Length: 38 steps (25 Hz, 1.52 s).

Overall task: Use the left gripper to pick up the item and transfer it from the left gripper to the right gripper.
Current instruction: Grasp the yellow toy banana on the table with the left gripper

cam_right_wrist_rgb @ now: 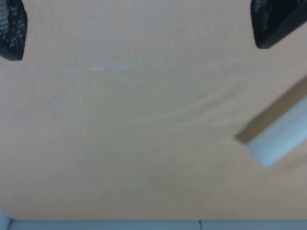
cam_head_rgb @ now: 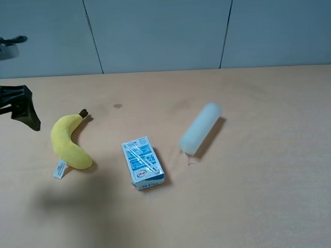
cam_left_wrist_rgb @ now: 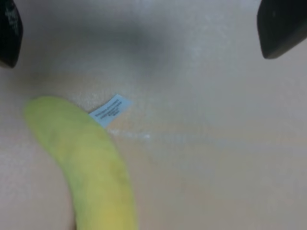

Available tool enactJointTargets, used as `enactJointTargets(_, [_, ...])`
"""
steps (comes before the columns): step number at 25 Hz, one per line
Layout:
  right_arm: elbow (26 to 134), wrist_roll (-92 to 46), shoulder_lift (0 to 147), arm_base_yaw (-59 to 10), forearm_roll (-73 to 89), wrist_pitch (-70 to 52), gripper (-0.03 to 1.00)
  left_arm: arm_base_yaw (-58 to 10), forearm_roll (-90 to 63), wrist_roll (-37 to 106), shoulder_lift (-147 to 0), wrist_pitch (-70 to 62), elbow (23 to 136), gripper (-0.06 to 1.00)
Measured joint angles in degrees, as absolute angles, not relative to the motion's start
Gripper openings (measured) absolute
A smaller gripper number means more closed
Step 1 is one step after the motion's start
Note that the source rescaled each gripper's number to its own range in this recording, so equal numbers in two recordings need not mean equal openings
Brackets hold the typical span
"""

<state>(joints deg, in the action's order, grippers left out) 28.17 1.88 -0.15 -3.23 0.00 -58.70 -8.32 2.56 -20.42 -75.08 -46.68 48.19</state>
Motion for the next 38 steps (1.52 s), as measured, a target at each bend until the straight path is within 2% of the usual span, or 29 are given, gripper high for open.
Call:
enactJointTargets(4, [28.17,1.88,-0.15,-3.23,0.00,-58.70,1.00,-13.71,4.85,-29.24,-81.39,-44.68,48.19,0.97])
enactJointTargets(10, [28.17,1.88,-0.15,-3.23,0.00,-58.70,1.00,-17.52,5.00,-34.78,-89.01,-39.27,48.19,0.96])
enactJointTargets(24, [28.17,1.88,-0.15,-3.23,0.00,-58.70,1.00,-20.46,2.02,-40.30,-101.49,-29.61,48.49,0.95])
enactJointTargets(29, [28.17,1.88,-0.15,-3.23,0.00,-58.70,1.00,-20.87,1.77,-41.29,-104.50,-27.16,48.51,0.90])
enactJointTargets(33, [28.17,1.88,-0.15,-3.23,-0.30,-58.70,1.00,-20.87,0.82,-41.59,-105.70,-25.10,48.51,0.79])
enactJointTargets(35, [28.17,1.88,-0.15,-3.23,-0.30,-58.70,1.00,-20.87,0.69,-41.75,-105.89,-24.17,48.51,0.69])
enactJointTargets(38, [28.17,1.88,-0.15,-3.23,0.00,-58.70,1.00,-20.87,0.57,-41.75,-105.96,-23.70,48.51,0.46])
